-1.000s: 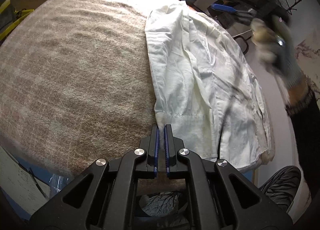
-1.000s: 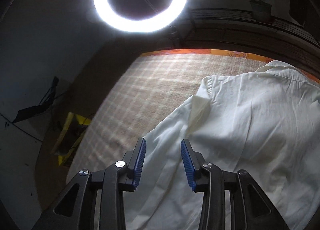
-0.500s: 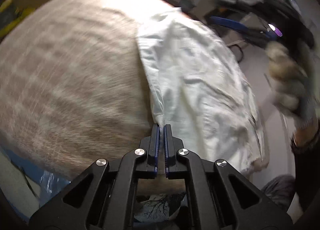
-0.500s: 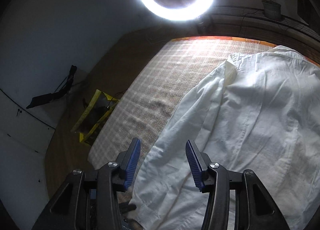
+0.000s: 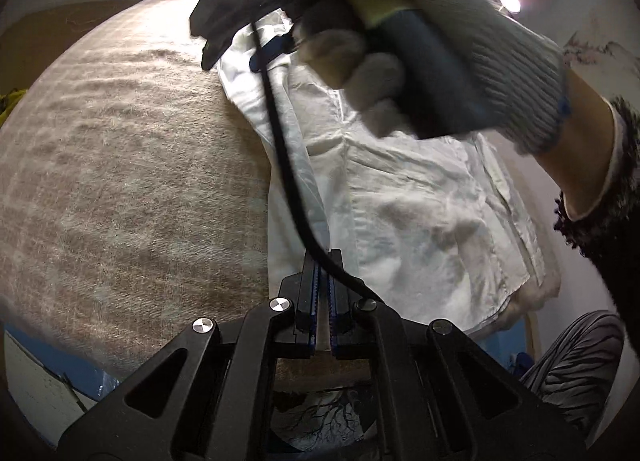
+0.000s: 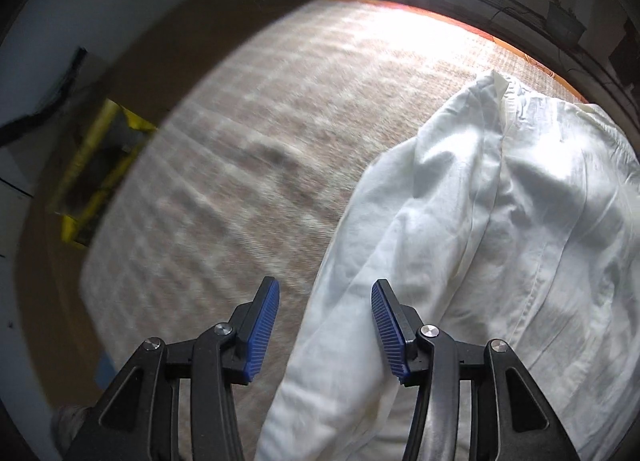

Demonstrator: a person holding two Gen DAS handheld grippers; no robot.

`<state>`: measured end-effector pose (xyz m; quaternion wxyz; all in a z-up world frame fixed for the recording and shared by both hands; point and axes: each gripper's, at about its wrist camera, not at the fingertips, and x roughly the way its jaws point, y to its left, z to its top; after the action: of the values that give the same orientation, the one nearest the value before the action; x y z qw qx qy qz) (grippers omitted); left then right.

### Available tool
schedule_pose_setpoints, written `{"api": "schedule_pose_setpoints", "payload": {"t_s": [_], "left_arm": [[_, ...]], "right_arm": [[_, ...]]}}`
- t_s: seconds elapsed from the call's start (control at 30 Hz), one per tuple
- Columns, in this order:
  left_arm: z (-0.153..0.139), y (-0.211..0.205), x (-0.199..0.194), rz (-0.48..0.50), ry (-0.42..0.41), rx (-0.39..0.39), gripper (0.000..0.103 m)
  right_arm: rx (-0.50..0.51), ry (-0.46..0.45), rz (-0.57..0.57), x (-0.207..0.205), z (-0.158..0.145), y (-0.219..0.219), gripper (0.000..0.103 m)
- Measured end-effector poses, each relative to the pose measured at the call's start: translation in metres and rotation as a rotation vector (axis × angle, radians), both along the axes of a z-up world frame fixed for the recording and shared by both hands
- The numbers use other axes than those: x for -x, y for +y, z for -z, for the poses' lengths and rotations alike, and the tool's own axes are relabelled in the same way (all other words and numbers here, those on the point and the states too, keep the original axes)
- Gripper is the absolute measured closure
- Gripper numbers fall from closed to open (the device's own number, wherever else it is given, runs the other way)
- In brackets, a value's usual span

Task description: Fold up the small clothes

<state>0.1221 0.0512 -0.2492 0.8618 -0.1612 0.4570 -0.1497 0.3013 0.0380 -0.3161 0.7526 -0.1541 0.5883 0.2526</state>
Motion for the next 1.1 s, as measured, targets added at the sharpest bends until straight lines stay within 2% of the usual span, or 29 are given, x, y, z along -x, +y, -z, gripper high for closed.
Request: {"api": "schedule_pose_setpoints", "payload": {"t_s": [0.07,0.1,0.13,0.23,0.3,0.4,0.53,0.67,0.8,0.93,1.0,1.07,1.1], "left_arm": [[0.0,0.002,0.0,-0.001,-0.002,-0.013,0.102],[0.0,0.002,0.0,-0.005,-0.002,-0.014,0.102],[0.0,0.004,0.0,-0.009,0.0,-0.013,0.102],[-0.002,0.008,0.002,-0.017,0.0,-0.017,0.102],[-0.006,0.006,0.004,-0.013,-0.012,-0.03,0.102],[-0.014,-0.004,0.008,0.006,-0.043,-0.061,0.102],[-0.02,-0.024,0.012,0.039,-0.067,-0.086,0.102],[-0.025,-0.051,0.012,0.087,-0.084,-0.108,0.102],[-0.025,-0.082,0.011,0.146,-0.083,-0.129,0.102],[-0.02,-0.105,0.012,0.188,-0.083,-0.189,0.102],[-0.017,-0.107,0.011,0.194,-0.076,-0.201,0.102],[-0.012,-0.108,0.01,0.198,-0.062,-0.208,0.102],[-0.01,-0.11,0.01,0.202,-0.056,-0.213,0.102]], "right_arm": [[0.058,-0.011,0.002,-0.005,0.013,0.005,0.058],[0.084,-0.018,0.003,-0.007,0.02,0.007,0.065],[0.099,-0.025,0.004,-0.008,0.024,0.007,0.082],[0.074,-0.051,-0.004,-0.008,0.026,0.0,0.103],[0.015,-0.055,0.009,-0.01,0.021,-0.012,0.103],[-0.153,-0.083,0.048,-0.009,-0.003,-0.046,0.103],[-0.394,-0.096,0.162,-0.01,-0.03,-0.119,0.103],[-0.553,-0.107,0.261,-0.005,-0.041,-0.187,0.103],[-0.612,-0.08,0.381,-0.004,-0.03,-0.245,0.103],[-0.621,-0.01,0.415,-0.006,-0.016,-0.268,0.1],[-0.603,-0.01,0.411,-0.007,-0.015,-0.271,0.094],[-0.581,-0.034,0.389,-0.005,-0.017,-0.277,0.06],[-0.59,-0.035,0.389,-0.005,-0.02,-0.286,0.056]]}}
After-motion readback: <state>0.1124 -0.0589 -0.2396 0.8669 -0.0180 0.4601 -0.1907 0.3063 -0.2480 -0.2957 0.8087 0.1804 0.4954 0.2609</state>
